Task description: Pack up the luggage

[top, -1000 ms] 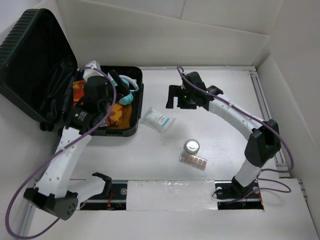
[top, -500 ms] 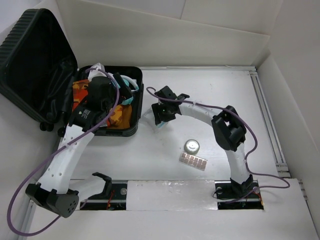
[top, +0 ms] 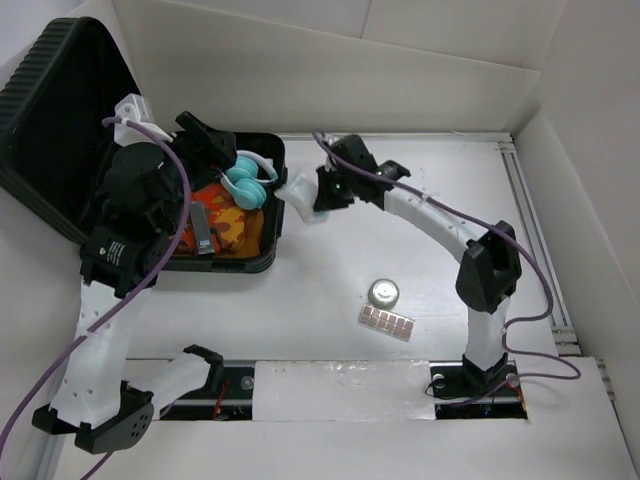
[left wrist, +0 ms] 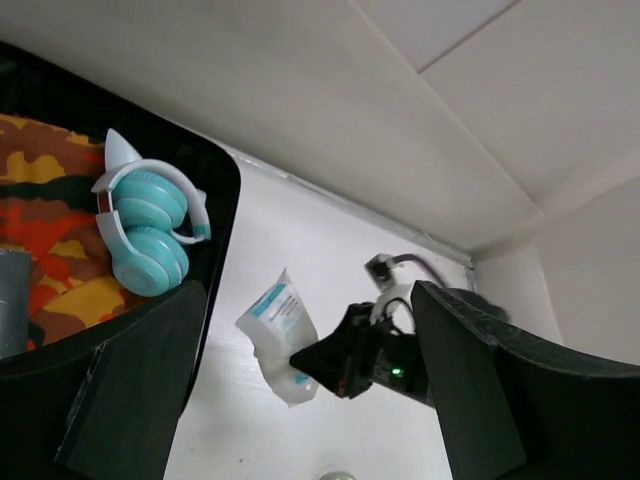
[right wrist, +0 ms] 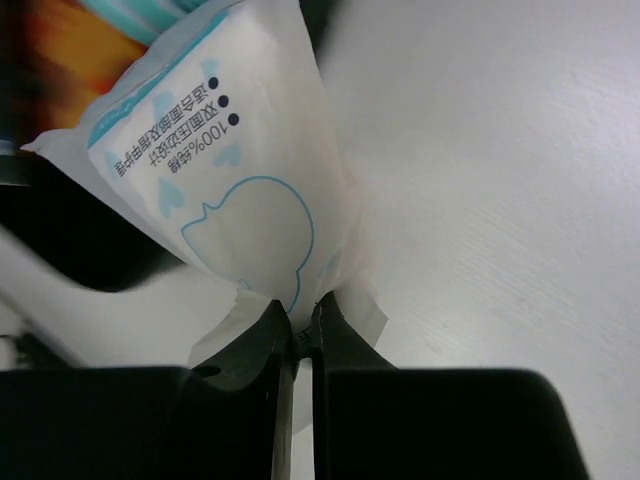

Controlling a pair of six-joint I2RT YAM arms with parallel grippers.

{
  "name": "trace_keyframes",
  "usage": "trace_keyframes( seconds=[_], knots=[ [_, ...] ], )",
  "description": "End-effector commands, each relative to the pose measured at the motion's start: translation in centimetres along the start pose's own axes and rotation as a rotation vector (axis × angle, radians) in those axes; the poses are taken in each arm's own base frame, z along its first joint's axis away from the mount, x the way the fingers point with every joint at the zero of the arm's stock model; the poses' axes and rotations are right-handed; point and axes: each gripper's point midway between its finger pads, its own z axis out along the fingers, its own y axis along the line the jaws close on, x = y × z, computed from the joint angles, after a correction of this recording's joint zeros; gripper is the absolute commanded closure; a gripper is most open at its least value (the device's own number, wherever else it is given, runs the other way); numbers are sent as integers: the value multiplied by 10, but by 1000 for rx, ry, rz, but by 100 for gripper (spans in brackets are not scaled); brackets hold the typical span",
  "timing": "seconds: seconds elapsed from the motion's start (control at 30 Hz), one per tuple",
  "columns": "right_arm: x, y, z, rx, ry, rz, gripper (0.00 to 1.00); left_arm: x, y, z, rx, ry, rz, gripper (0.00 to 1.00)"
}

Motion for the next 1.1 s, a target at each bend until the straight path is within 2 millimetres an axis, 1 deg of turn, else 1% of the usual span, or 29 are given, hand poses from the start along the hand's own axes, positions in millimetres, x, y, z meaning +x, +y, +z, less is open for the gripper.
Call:
trace_keyframes(
  seconds=[0.0, 0.03, 0.07, 0.1, 0.13, 0.17, 0.2, 0.23, 0.27, 0.3, 0.33, 0.37, 0.4, 0.43, 0.47, 0.5, 0.53, 0.57, 0.6, 0.63, 0.67, 0.7, 0.73, 0.77, 0.8, 0.83, 0.93, 0.97, 1.07],
  knots=[
    [-82, 93, -74, -283, -218, -36, 96, -22, -5, -12, 14, -66, -19, 19],
    [-77, 105, -49, -322, -169, -23, 96, -22, -4, -12, 14, -66, -10, 19],
    [-76, 129, -44, -385, -151, -33, 96, -23, -3, -12, 6, -72, -10, 19],
    [-99, 166, -68, -502, -198, -62, 96, -21, -1, -12, 0, -65, -7, 19],
    [-90, 179, -38, -538, -147, -50, 81, -21, -1, -12, 0, -65, -7, 19],
    [-91, 195, -38, -586, -137, -49, 61, -19, -2, -15, 8, -60, -6, 19],
    [-95, 200, -35, -604, -130, -30, 38, -19, -2, -15, 8, -60, -6, 19],
    [-105, 206, -43, -619, -150, -20, 9, -14, 0, -12, 0, -50, -2, 19],
    [-108, 181, -34, -559, -132, 16, 4, -13, 1, -13, 2, -53, -3, 19],
    [-110, 171, -37, -542, -129, 30, 4, -8, 2, -11, 6, -38, 14, 19],
    [-90, 139, -12, -453, -75, 75, 3, 4, 5, -6, 5, -8, 22, 19],
    [-104, 132, -50, -455, -144, 75, 3, 13, 7, -3, 9, 19, 28, 19],
    [-123, 107, -60, -446, -224, 92, 3, 22, 5, 0, 27, 46, 31, 19],
    [-92, 74, -41, -387, -158, 136, 3, 39, 12, 6, 13, 91, 34, 19],
    [-91, 57, -51, -366, -170, 156, 3, 47, 14, 9, 16, 110, 37, 19],
    [-91, 43, -76, -339, -194, 161, 3, 55, 11, 11, 37, 126, 29, 19],
    [-89, 13, -83, -284, -202, 187, 5, 67, 6, 12, 68, 159, 44, 19],
    [-66, -15, -76, -201, -166, 222, 6, 93, 9, 20, 81, 227, 74, 19],
    [-66, -23, -104, -177, -212, 220, 11, 108, 6, 25, 119, 278, 94, 19],
    [-58, -35, -112, -136, -218, 237, 14, 143, 3, 35, 158, 407, 110, 19],
    [-53, -58, -119, -43, -244, 264, 17, 165, 3, 39, 168, 467, 129, 19],
    [-32, -71, -120, 16, -218, 281, 21, 192, 7, 41, 156, 534, 149, 18],
    [-30, -75, -144, 45, -265, 304, 24, 229, 0, 40, 164, 613, 211, 18],
    [-17, -83, -151, 97, -255, 324, 26, 243, -5, 43, 159, 610, 241, 16],
    [1, -108, -153, 202, -255, 358, 28, 259, -14, 40, 191, 640, 269, 14],
    [5, -111, -173, 221, -295, 382, 29, 293, -24, 34, 215, 708, 315, 14],
    [38, -144, -194, 334, -301, 496, 25, 330, -48, 31, 289, 766, 383, 11],
    [41, -146, -212, 339, -344, 503, 22, 362, -52, 26, 312, 831, 431, 9],
    [67, -163, -239, 393, -355, 568, 6, 394, -67, 22, 353, 878, 520, 5]
  ],
)
